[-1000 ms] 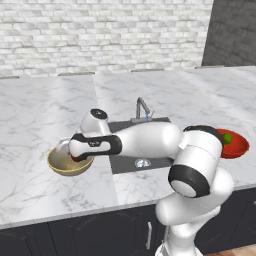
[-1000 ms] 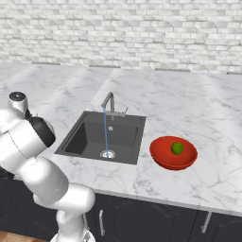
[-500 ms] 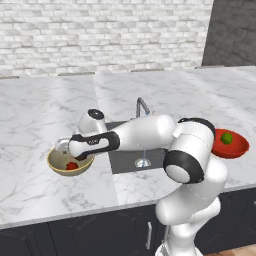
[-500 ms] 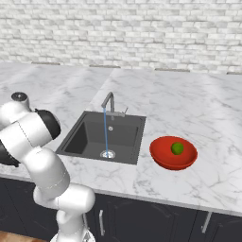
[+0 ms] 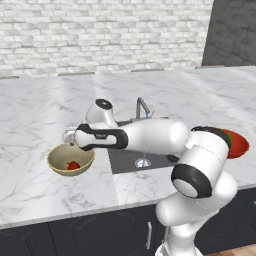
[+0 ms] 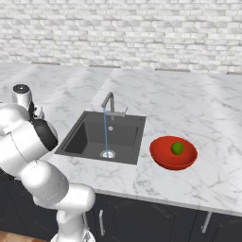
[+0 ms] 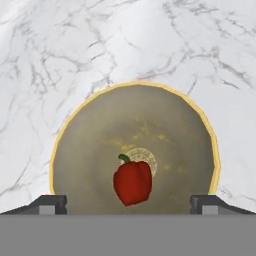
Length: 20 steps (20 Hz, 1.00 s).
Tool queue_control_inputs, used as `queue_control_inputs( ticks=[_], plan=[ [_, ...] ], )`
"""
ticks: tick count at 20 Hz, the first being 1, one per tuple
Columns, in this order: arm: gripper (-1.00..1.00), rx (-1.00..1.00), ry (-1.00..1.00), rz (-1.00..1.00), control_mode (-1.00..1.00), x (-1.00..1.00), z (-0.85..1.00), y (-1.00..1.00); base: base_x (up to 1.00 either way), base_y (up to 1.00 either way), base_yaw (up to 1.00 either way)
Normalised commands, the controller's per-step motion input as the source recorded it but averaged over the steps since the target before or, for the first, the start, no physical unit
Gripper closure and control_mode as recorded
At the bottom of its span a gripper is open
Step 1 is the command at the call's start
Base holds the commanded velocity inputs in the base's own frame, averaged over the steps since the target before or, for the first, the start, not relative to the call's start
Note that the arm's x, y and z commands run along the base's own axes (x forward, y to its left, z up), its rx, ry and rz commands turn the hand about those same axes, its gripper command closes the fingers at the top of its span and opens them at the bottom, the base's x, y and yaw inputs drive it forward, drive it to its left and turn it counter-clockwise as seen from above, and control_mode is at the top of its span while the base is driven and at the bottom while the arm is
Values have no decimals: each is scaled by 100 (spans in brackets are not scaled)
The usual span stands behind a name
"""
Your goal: Pick the bell peppers from the sink and place them in one bowl. Place the lime in the other bowl. Then turn off the sink faucet.
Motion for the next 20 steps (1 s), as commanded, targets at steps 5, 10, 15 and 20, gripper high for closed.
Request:
queue_control_inputs(
  ticks=[5,10,15,20],
  plan=[
    [-100,0,0,-3,-100,-18,30,-49,0,0,0],
    [-100,0,0,-4,-100,-14,6,-52,0,0,0],
    [-100,-1,0,-9,-100,-1,0,-56,0,0,0],
    [-100,-2,0,-11,-100,0,0,-68,0,0,0]
  ],
)
